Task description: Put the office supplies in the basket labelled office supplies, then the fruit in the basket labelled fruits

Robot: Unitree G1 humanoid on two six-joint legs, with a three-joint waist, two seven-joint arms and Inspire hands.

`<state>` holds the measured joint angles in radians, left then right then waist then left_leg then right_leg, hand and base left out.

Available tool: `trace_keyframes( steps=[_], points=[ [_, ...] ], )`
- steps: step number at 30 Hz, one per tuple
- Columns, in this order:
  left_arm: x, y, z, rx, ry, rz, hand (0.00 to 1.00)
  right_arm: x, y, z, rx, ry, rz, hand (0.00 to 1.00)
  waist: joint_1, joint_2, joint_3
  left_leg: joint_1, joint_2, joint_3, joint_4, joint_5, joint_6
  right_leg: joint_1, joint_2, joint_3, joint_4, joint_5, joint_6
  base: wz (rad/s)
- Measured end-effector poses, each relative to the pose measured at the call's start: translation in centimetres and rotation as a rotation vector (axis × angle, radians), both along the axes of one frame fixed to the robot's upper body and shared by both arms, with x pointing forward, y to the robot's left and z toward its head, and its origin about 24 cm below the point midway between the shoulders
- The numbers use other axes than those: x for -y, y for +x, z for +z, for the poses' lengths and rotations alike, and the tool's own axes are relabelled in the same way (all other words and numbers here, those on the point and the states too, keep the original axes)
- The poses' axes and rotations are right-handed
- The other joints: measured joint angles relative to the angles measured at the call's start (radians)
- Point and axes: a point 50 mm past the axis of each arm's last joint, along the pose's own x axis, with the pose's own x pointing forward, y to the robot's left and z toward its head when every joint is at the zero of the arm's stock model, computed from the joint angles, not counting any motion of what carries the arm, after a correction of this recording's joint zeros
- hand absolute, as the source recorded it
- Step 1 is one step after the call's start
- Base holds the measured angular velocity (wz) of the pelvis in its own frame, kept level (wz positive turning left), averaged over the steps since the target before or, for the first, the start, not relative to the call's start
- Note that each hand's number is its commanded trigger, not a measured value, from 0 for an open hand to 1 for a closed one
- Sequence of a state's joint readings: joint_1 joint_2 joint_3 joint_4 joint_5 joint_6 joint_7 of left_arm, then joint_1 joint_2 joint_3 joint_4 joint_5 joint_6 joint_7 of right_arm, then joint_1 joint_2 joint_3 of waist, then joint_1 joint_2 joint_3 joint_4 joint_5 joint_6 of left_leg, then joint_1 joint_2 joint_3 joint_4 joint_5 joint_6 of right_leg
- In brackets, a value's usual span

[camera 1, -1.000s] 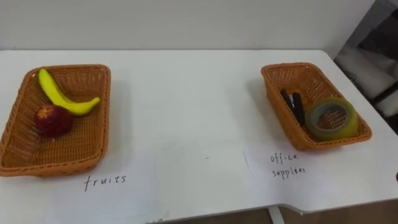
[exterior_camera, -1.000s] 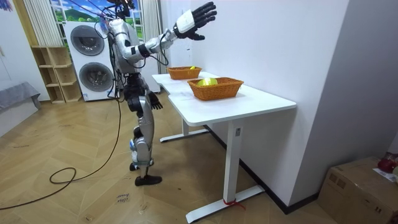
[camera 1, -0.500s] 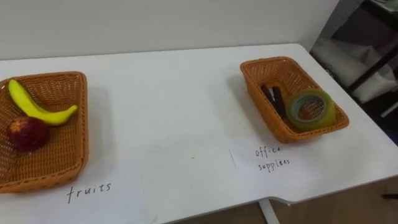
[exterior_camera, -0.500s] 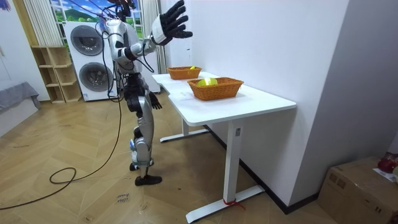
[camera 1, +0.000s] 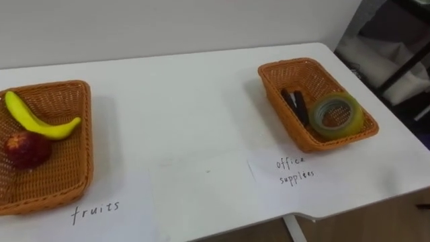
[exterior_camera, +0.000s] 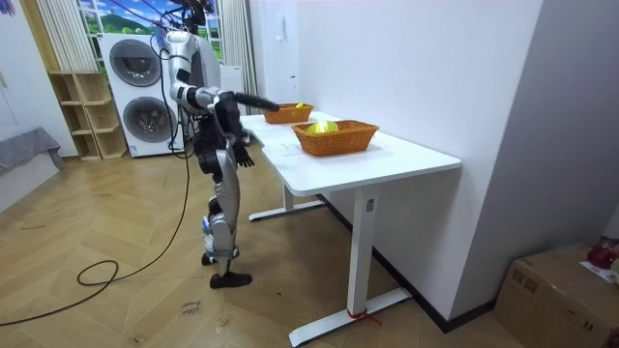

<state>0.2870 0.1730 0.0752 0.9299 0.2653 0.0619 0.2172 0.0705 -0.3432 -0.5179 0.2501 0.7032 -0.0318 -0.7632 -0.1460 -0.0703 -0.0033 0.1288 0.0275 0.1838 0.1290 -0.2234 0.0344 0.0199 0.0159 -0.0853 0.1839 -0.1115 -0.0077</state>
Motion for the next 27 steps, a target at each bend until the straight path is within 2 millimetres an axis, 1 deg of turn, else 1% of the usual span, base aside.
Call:
trace_keyframes(
  steps=[4, 6, 7, 8, 9, 11, 13, 15, 16, 17, 18, 19, 21, 22, 24, 25, 27],
  points=[
    [0.2, 0.0, 0.0, 0.003, -0.005, 0.001, 0.0, -0.1, -1.8, -2.0, -0.052, 0.064, -0.097, 0.0, 0.002, 0.008, 0.0015, -0.002, -0.002, -0.002, 0.0, 0.0, 0.0, -0.001, -0.001, 0.002, -0.001, -0.004, -0.001, 0.0],
    [0.3, 0.2, 0.0, 0.007, -0.005, 0.001, 0.0, -0.4, -2.9, -3.8, -0.104, 0.103, -0.149, 0.0, 0.008, 0.014, 0.0025, -0.003, -0.004, -0.001, 0.001, 0.0, 0.0, 0.0, -0.002, 0.003, -0.006, -0.006, -0.003, 0.0],
    [0.3, 0.2, 0.0, 0.009, -0.004, 0.001, 0.0, -0.5, -3.3, -4.4, -0.121, 0.118, -0.161, 0.0, 0.009, 0.016, 0.0015, -0.003, -0.004, -0.001, 0.001, 0.0, 0.0, 0.0, -0.002, 0.003, -0.008, -0.006, -0.003, 0.0],
    [0.4, 0.4, 0.0, 0.015, -0.003, 0.003, 0.0, -0.9, -4.1, -5.5, -0.151, 0.148, -0.181, 0.0, 0.01, 0.018, 0.0011, -0.003, -0.004, -0.001, 0.001, 0.0, 0.0, 0.001, -0.001, 0.003, -0.011, -0.006, -0.003, 0.0],
    [0.7, 0.4, -0.1, 0.017, -0.009, 0.005, 0.0, -1.3, -4.6, -6.3, -0.17, 0.178, -0.196, 0.0, 0.015, 0.027, -0.0015, -0.002, -0.004, 0.0, 0.003, 0.0, 0.0, 0.001, -0.001, 0.004, -0.011, -0.006, -0.003, 0.0],
    [1.2, 0.3, -0.3, 0.017, -0.025, 0.009, 0.0, -1.8, -5.2, -7.3, -0.189, 0.222, -0.212, 0.0, 0.014, 0.042, -0.006, 0.001, -0.004, 0.003, 0.003, 0.0, 0.0, 0.001, -0.001, 0.006, -0.011, -0.006, -0.002, -0.02],
    [1.3, 0.2, -0.3, 0.016, -0.028, 0.01, 0.0, -2.3, -5.8, -8.5, -0.209, 0.277, -0.23, 0.0, 0.016, 0.044, -0.0054, 0.003, -0.004, 0.003, 0.003, 0.0, 0.0, 0.005, -0.001, 0.005, -0.011, -0.009, -0.002, 0.02],
    [1.4, 0.1, -0.3, 0.016, -0.029, 0.012, 0.0, -3.3, -6.7, -10.2, -0.262, 0.337, -0.248, 0.0, 0.015, 0.043, -0.0048, 0.005, -0.004, -0.002, 0.005, -0.001, -0.002, 0.011, 0.0, 0.003, -0.014, -0.014, -0.003, 0.07],
    [1.4, 0.2, -0.3, 0.018, -0.031, 0.012, 0.0, -3.5, -7.0, -10.7, -0.28, 0.349, -0.254, 0.0, 0.015, 0.043, -0.0046, 0.005, -0.004, -0.005, 0.005, -0.001, -0.002, 0.013, 0.0, 0.003, -0.015, -0.016, -0.003, 0.13],
    [1.5, 0.5, -0.3, 0.03, -0.034, 0.009, 0.0, -4.0, -7.7, -11.6, -0.32, 0.37, -0.265, 0.0, 0.013, 0.044, -0.0041, 0.005, -0.004, -0.008, 0.005, -0.002, -0.003, 0.015, 0.0, 0.003, -0.015, -0.019, -0.003, 0.1],
    [1.6, 0.4, -0.3, 0.035, -0.038, 0.009, 0.0, -4.5, -8.3, -12.4, -0.359, 0.393, -0.267, 0.0, 0.017, 0.046, -0.0035, 0.005, -0.004, -0.008, 0.005, -0.002, -0.003, 0.015, 0.0, 0.003, -0.014, -0.02, -0.003, 0.07],
    [1.6, 0.3, -0.4, 0.033, -0.039, 0.01, 0.0, -4.9, -8.5, -12.8, -0.375, 0.404, -0.263, 0.0, 0.016, 0.047, -0.0027, 0.006, -0.004, -0.008, 0.005, -0.002, -0.003, 0.015, 0.0, 0.003, -0.013, -0.021, -0.004, 0.0],
    [1.8, -0.1, -0.6, 0.024, -0.056, 0.045, 0.0, -6.4, -9.0, -13.9, -0.421, 0.441, -0.227, 0.0, 0.016, 0.053, 0.0001, 0.006, -0.006, -0.014, 0.005, -0.002, -0.004, 0.015, 0.001, 0.001, -0.014, -0.022, -0.004, 0.0],
    [1.8, -0.2, -0.6, 0.019, -0.058, 0.047, 0.0, -6.7, -9.2, -14.2, -0.435, 0.446, -0.215, 0.0, 0.017, 0.053, 0.0001, 0.006, -0.006, -0.014, 0.004, -0.003, -0.005, 0.015, 0.001, 0.001, -0.014, -0.023, -0.004, 0.03],
    [1.9, -0.2, -0.6, 0.019, -0.06, 0.047, 0.0, -7.7, -9.9, -15.1, -0.537, 0.433, -0.148, 0.0, 0.02, 0.053, 0.0004, 0.007, -0.008, -0.02, 0.003, -0.003, -0.005, 0.017, 0.001, 0.001, -0.013, -0.026, -0.004, 0.05],
    [1.9, -0.1, -0.7, 0.017, -0.06, 0.047, 0.0, -7.9, -10.0, -15.3, -0.565, 0.422, -0.126, 0.0, 0.022, 0.053, 0.0005, 0.007, -0.008, -0.02, 0.003, -0.003, -0.005, 0.016, 0.001, 0.001, -0.013, -0.026, -0.004, 0.0],
    [2.0, -0.1, -0.7, 0.019, -0.064, 0.046, 0.0, -8.6, -10.6, -16.1, -0.667, 0.385, -0.024, 0.0, 0.029, 0.053, 0.0004, 0.011, -0.006, -0.019, 0.002, -0.003, -0.005, 0.018, 0.001, 0.003, -0.013, -0.026, -0.004, 0.0]
  ],
)
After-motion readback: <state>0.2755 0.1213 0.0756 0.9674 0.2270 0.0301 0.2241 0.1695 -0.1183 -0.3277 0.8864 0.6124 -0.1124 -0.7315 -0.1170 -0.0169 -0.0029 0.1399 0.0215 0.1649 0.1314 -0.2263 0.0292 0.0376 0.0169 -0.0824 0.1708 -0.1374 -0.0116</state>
